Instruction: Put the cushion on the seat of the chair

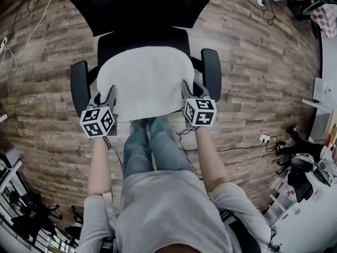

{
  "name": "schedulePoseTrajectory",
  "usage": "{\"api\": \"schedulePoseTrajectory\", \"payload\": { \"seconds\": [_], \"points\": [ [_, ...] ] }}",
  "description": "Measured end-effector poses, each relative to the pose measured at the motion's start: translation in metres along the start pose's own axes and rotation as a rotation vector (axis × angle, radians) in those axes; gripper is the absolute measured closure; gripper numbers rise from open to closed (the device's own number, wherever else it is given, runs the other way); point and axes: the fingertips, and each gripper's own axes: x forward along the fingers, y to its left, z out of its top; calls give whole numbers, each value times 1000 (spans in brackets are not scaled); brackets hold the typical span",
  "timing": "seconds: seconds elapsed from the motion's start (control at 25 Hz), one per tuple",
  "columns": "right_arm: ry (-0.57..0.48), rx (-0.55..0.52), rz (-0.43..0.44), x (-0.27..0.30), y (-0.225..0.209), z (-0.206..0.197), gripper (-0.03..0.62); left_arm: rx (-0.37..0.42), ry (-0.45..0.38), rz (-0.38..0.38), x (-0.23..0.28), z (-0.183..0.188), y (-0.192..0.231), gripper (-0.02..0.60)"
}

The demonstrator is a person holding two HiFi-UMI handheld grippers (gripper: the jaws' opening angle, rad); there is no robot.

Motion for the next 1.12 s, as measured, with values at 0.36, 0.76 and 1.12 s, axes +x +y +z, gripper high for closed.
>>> {"api": "schedulePoseTrajectory", "payload": {
  "seconds": [0.36,0.76,1.12],
  "points": [
    [64,47,8,48,-16,-35,508,-21,64,19,45,-33,18,465],
    [134,75,21,93,-27,-74,507,-10,133,37,86,-67,39,465],
    [128,86,25,130,-34,-86,497,-3,120,35,117,-79,61,465]
  ]
}}
